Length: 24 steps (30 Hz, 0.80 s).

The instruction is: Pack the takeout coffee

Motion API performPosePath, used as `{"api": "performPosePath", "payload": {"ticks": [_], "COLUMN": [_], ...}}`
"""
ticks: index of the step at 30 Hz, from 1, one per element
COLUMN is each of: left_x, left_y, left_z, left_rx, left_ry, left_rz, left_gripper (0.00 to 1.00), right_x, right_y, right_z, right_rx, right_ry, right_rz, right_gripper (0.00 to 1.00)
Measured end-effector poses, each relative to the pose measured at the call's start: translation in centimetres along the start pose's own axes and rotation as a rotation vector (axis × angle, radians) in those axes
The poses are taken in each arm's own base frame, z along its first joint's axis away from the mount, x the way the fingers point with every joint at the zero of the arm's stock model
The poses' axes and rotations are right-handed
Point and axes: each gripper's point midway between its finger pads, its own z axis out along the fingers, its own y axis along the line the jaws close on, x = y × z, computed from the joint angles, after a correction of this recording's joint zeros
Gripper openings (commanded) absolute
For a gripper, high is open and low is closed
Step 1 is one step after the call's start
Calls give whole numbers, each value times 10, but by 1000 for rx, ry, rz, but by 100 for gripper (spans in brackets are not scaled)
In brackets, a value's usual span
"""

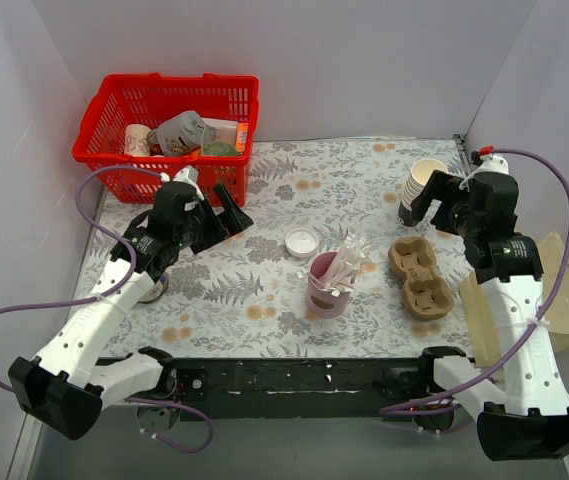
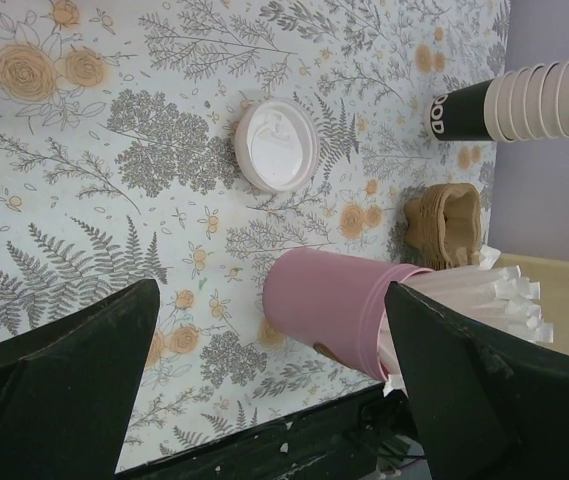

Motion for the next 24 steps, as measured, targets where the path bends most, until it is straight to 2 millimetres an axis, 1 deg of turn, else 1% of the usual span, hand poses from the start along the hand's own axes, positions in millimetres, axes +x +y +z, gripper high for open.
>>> {"api": "performPosePath", "payload": {"ticks": [3, 5, 7, 9, 12, 14, 17, 19, 20, 21, 23, 24], "left_x": [6, 8, 8, 9, 10, 11, 12, 12, 12, 12, 11, 11], "left_y": [-1, -1, -2, -1, 1, 2, 4, 5, 6, 6, 7, 8], "left_z": [2, 2, 2, 3, 7, 9, 9, 8, 8, 7, 6, 5], "left_rx": [18, 25, 32, 28, 14, 7, -3, -8, -10, -13, -18, -22], "left_ry": [26, 34, 36, 41, 54, 60, 63, 62, 62, 60, 56, 55], "left_rz": [8, 17, 27, 36, 45, 47, 46, 44, 41, 39, 36, 32], "left_gripper": [98, 98, 98, 98, 98, 98, 98, 98, 98, 98, 98, 98], "right_x": [-3, -9, -21, -38, -62, -70, -70, -63, -59, -55, -50, -49], "right_y": [0, 2, 5, 5, -2, -12, -32, -47, -53, -60, -71, -74], "right_z": [4, 5, 6, 10, 26, 41, 69, 87, 93, 100, 112, 117], "right_rx": [1, -7, -6, 20, 101, 163, 250, 295, 310, 328, 353, 354], "right_ry": [-8, -22, -35, -48, -54, -27, 33, 87, 109, 136, 178, 194], "right_rz": [-2, -20, -30, -37, -44, -50, -57, -53, -52, -48, -38, -37], "right_gripper": [98, 98, 98, 98, 95, 94, 91, 87, 82, 80, 76, 76]}}
